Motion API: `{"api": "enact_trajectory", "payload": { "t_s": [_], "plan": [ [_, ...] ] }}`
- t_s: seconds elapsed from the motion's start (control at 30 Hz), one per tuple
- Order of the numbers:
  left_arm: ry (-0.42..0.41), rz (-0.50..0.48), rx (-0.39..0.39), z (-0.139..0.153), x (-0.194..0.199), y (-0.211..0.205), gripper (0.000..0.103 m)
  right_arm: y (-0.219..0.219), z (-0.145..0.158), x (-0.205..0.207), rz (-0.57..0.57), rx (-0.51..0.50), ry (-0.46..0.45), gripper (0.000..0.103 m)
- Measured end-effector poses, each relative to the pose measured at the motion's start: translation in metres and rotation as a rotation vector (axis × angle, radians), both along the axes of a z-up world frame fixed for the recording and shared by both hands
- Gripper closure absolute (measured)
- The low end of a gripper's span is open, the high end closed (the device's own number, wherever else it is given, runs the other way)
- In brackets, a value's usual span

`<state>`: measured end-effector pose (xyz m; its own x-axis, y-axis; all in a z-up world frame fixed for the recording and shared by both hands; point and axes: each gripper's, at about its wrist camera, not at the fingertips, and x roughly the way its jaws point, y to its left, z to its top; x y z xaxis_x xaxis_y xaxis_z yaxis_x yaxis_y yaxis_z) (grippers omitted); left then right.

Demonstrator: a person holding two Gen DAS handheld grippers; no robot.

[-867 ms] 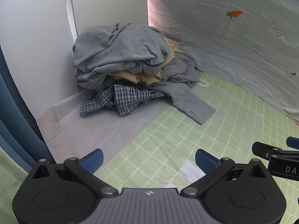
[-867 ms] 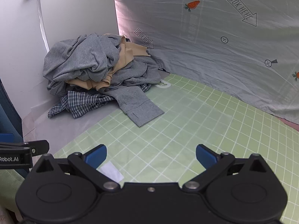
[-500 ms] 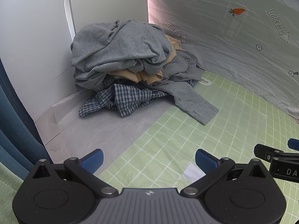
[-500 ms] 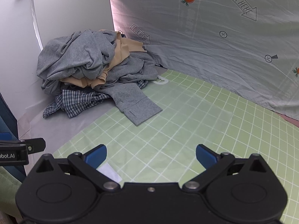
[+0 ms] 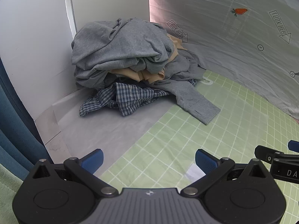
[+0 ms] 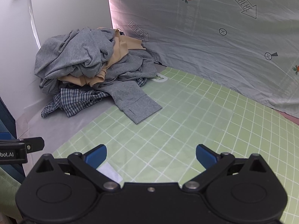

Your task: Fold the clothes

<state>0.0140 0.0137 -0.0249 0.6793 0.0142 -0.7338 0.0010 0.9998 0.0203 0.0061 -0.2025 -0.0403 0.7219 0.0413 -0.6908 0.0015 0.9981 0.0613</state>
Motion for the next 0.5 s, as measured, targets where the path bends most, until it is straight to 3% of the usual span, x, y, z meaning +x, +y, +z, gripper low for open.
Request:
{"api": "enact_trajectory", "payload": {
  "t_s": [0.5],
  "plan": [
    [-0.002, 0.006, 0.002, 0.0015, -0.0023, 0.0001, 0.000, -0.0018, 0.0013, -0.0015, 0.008, 0.005, 0.001, 0.000]
  ]
}}
